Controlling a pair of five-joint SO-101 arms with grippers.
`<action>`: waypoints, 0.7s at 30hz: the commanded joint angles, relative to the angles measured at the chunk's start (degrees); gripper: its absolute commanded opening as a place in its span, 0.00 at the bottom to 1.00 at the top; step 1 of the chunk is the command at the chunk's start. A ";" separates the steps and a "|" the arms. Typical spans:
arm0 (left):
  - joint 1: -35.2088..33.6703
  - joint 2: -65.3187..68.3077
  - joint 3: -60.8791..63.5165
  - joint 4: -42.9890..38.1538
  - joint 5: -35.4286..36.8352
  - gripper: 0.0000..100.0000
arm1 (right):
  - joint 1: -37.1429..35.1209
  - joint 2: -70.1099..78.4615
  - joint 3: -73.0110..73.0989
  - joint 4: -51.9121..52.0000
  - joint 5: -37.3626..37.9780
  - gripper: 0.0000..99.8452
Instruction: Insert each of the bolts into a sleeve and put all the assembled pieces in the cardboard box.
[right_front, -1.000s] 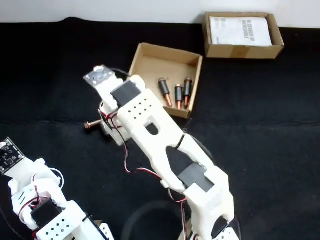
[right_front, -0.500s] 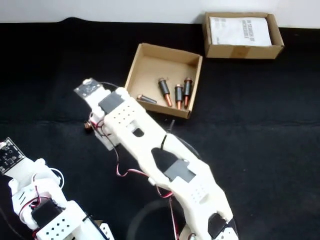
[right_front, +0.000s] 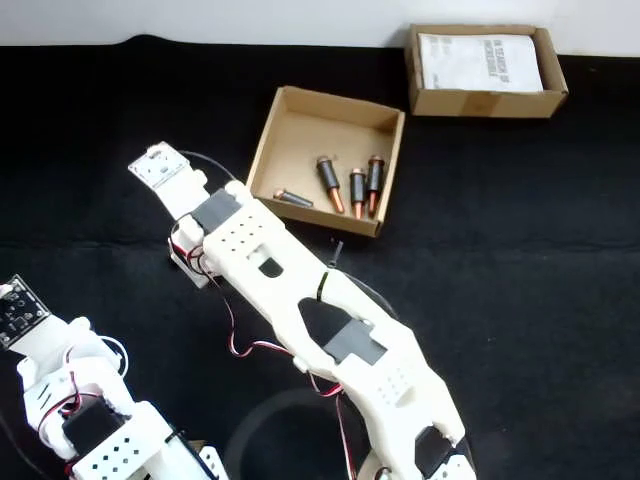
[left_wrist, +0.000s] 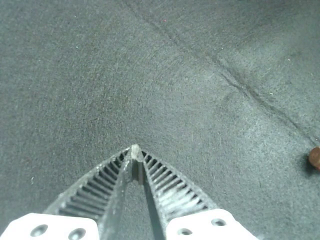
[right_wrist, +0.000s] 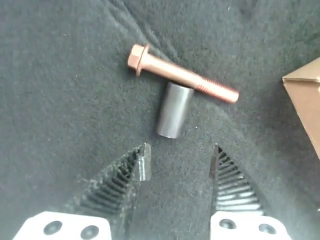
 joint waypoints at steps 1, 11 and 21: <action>-0.66 -0.40 1.10 0.18 -0.44 0.01 | -0.13 1.98 -0.40 -1.01 0.88 0.18; -0.66 -0.40 1.10 0.26 -0.44 0.01 | -0.04 13.85 -15.52 -0.22 0.97 0.18; -0.66 -0.40 1.10 0.26 -0.44 0.01 | 0.66 22.55 -28.53 5.05 0.53 0.12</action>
